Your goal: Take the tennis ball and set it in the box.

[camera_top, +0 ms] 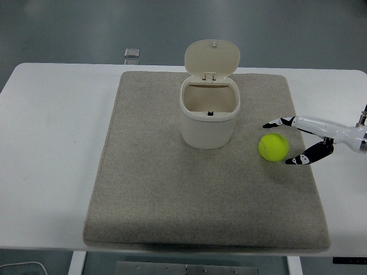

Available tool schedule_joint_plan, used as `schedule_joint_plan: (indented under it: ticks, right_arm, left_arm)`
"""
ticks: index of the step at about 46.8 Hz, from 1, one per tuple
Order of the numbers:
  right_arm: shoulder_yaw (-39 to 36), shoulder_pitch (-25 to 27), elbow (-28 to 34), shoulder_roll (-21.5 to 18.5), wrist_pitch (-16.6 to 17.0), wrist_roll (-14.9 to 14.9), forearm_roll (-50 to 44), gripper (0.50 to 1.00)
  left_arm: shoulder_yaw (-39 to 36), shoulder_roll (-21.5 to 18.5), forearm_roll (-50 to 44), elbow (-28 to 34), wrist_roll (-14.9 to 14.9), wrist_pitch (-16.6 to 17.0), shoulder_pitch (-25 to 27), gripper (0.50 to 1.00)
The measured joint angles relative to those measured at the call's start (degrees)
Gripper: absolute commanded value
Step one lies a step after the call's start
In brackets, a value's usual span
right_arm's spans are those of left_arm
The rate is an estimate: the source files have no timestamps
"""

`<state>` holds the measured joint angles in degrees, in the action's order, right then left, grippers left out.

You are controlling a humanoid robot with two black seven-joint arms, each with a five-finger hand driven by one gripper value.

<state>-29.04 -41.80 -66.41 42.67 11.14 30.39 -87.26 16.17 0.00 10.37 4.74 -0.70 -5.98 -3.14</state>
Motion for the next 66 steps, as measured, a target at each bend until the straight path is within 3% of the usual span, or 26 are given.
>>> schedule_joint_plan:
  ticks: [44, 66]
  right_arm:
    - [0.0, 0.0, 2.1, -2.4, 0.0, -0.8, -0.2, 0.87]
    - [0.2, 0.1, 2.0, -3.3, 0.5, -0.8, -0.2, 0.797]
  left_arm:
    - [0.0, 0.0, 0.0, 0.0, 0.0, 0.0, 0.0, 0.992]
    - [0.0, 0.0, 0.0, 0.0, 0.0, 0.0, 0.0, 0.992]
